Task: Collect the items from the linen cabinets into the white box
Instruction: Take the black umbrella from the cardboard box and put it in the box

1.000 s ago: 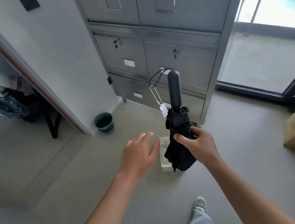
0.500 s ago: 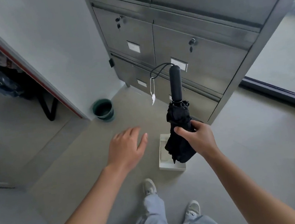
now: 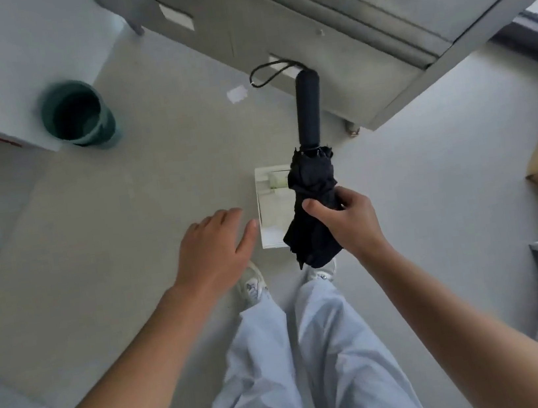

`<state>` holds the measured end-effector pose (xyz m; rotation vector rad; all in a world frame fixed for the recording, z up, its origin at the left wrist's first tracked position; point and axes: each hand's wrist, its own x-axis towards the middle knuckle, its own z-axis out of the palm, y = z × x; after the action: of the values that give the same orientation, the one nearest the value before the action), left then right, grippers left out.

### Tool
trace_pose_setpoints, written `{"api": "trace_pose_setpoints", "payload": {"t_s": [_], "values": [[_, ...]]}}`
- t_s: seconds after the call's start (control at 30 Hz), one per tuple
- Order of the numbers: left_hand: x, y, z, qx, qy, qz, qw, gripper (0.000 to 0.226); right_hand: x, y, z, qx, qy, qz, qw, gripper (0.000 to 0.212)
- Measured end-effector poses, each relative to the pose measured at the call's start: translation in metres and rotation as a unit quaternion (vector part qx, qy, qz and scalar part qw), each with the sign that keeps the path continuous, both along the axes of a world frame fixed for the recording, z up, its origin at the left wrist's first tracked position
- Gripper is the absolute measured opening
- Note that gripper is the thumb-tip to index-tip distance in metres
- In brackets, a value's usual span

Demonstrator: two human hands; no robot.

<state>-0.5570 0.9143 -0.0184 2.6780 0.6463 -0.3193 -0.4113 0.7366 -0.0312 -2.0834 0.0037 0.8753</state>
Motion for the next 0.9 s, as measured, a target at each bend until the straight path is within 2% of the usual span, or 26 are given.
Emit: {"api": "trace_pose_setpoints", "payload": {"t_s": [0.23,0.4,0.57,0.73,0.9], "values": [[0.021,-0.004,-0.257,-0.007,0.046,0.024,0.999,0.058,-0.006,0.007,-0.267,-0.048,0.060,0.012,0.997,0.025],[0.023,-0.017,-0.372,-0.032,0.085,0.041,0.995,0.053,-0.022,-0.013,-0.378,-0.066,0.074,0.008,0.995,0.023],[0.023,-0.030,-0.393,-0.057,0.089,0.028,0.994,0.053,-0.030,-0.024,-0.399,-0.064,0.099,-0.031,0.992,0.022],[0.038,-0.020,-0.391,-0.064,0.094,0.008,0.993,0.045,-0.003,-0.013,-0.401,-0.060,0.080,-0.055,0.993,0.021],[0.058,-0.009,-0.406,-0.050,0.108,-0.005,0.993,0.052,0.036,-0.001,-0.432,-0.074,0.045,-0.050,0.995,0.022]]}}
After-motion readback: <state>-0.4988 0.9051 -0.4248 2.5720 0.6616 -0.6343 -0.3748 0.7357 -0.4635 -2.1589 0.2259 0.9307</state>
